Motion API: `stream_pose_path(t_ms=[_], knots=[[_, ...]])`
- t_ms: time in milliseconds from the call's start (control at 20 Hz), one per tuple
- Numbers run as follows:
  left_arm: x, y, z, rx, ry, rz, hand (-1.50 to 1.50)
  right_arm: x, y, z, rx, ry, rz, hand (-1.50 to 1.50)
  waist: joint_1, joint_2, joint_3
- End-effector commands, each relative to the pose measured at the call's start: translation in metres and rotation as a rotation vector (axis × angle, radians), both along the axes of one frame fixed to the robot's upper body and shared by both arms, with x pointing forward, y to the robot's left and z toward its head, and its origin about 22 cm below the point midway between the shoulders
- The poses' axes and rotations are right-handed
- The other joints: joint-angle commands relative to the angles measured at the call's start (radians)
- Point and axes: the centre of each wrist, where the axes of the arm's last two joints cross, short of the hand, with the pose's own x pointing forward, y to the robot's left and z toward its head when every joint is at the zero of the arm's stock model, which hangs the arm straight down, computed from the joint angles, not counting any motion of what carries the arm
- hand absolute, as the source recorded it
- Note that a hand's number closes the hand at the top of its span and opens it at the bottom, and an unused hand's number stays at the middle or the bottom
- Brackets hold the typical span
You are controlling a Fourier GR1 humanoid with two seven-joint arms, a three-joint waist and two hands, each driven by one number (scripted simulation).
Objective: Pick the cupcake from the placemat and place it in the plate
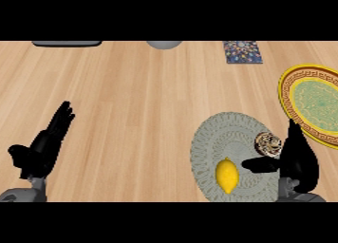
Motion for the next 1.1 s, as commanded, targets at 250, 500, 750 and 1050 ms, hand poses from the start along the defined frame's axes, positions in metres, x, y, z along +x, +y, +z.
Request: stream_pose_path(t_ms=[250,500,750,1050], knots=[[0.006,-0.005,-0.006,0.001,0.0,0.001,0.0,0.019,-0.013,-0.03,-0.002,0.101,-0.039,-1.5,0.0,0.001,0.0],[-0.002,-0.026,-0.009,0.011,0.001,-0.002,0.0,0.001,-0.013,-0.059,-0.034,0.151,-0.056,-1.5,0.0,0.0,0.0],[0.009,-0.023,-0.005,0.001,-0.018,-0.008,0.0,0.014,-0.035,-0.078,-0.002,0.14,-0.058,-1.5,0.0,0.001,0.001],[0.002,-0.012,0.0,-0.008,-0.008,-0.018,0.0,0.036,-0.026,-0.073,0.029,0.128,0.072,1.5,0.002,0.001,0.0]])
